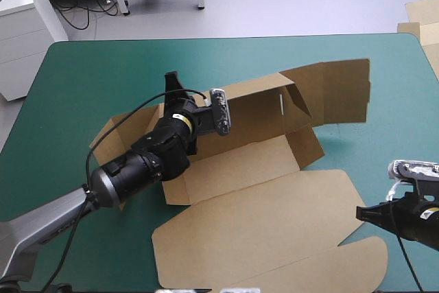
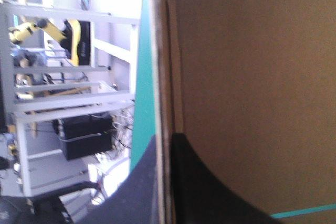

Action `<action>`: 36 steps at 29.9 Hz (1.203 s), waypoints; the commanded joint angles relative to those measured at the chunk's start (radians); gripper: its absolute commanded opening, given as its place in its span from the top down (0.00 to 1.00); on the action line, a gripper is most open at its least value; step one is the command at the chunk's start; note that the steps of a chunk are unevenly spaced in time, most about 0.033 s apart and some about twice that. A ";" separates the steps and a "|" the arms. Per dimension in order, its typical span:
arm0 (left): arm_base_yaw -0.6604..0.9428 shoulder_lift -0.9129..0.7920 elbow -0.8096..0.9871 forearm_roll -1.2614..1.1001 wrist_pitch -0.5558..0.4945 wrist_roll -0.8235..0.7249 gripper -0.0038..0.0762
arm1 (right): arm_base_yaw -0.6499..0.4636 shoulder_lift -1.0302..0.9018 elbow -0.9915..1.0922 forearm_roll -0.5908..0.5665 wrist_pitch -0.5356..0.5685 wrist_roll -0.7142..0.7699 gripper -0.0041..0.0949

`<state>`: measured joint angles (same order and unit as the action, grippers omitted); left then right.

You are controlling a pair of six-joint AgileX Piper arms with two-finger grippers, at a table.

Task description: Fold the box

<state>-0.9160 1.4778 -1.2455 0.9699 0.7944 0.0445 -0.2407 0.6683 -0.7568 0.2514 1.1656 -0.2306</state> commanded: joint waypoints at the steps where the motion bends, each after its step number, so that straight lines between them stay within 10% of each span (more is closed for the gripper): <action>1: -0.063 -0.024 -0.036 0.206 -0.054 -0.085 0.96 | 0.001 0.004 -0.024 0.016 -0.027 -0.001 0.98; 36: -0.236 0.115 0.182 0.831 -0.009 -0.693 0.96 | 0.001 0.004 -0.024 0.006 -0.029 -0.001 0.98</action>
<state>-1.1411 1.6335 -1.0520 1.7382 0.7716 -0.6261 -0.2407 0.6683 -0.7568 0.2473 1.1732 -0.2303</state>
